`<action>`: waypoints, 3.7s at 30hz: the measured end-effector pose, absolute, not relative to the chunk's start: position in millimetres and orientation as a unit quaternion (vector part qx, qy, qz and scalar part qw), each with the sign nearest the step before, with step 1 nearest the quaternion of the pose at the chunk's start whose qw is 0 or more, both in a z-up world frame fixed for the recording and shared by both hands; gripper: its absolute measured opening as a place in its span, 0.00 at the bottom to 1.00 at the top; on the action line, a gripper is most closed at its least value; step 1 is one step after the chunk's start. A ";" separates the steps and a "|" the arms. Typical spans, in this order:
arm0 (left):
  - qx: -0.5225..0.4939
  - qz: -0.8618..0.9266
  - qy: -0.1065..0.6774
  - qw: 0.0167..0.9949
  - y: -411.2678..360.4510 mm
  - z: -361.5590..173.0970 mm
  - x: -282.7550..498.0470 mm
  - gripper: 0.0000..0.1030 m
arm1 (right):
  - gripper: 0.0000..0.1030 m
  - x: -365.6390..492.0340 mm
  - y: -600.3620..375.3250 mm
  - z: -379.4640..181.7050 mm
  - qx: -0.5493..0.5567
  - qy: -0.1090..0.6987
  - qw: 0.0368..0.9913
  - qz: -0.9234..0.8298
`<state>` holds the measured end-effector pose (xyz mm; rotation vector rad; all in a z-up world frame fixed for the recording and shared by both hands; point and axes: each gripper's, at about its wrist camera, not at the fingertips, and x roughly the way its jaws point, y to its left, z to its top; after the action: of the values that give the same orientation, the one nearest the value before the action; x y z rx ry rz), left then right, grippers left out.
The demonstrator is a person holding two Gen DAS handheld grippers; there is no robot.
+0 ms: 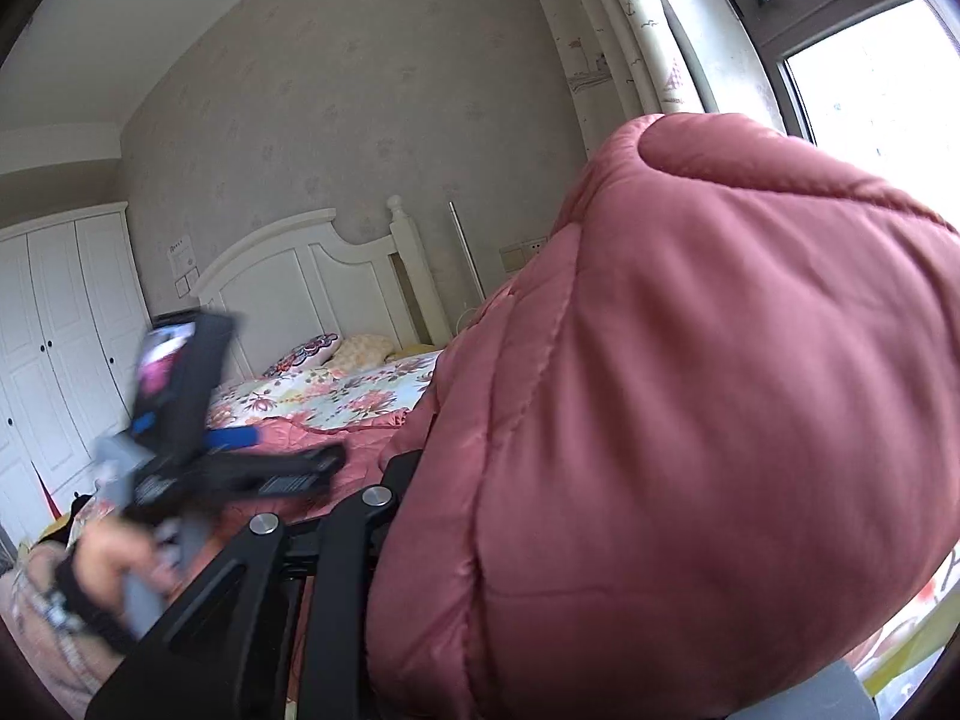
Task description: Fold large clothes
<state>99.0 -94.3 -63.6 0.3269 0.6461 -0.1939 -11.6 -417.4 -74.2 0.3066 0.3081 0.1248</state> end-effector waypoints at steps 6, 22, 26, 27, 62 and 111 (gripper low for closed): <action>0.185 -0.126 0.321 0.920 -96.2 -85.5 84.5 0.98 | 0.35 -17.3 -386.5 -67.4 0.099 0.157 0.981 0.056; -0.027 -0.021 0.369 0.929 116.7 -83.5 145.2 0.98 | 0.35 1.7 -276.4 -31.6 -0.112 0.148 0.983 -0.008; -0.041 -0.041 0.372 0.926 115.3 -89.8 154.0 0.98 | 0.35 14.7 -216.5 -24.1 -0.191 0.137 0.972 -0.003; -0.050 -0.046 0.373 0.925 118.8 -93.9 153.6 0.98 | 0.35 19.6 -197.0 -27.6 -0.215 0.135 0.967 0.000; 0.164 -0.123 0.385 0.900 29.8 -65.5 202.7 0.98 | 0.50 -0.6 -150.1 -156.5 -0.539 0.037 0.837 0.086; -0.053 -0.064 0.370 0.925 91.0 -58.4 180.8 0.98 | 0.52 42.6 -304.5 -12.3 -0.036 0.197 0.948 0.247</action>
<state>180.8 91.0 -58.4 -0.1077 0.7581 -0.1319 42.6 -304.5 -12.3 -0.0741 0.4011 0.5030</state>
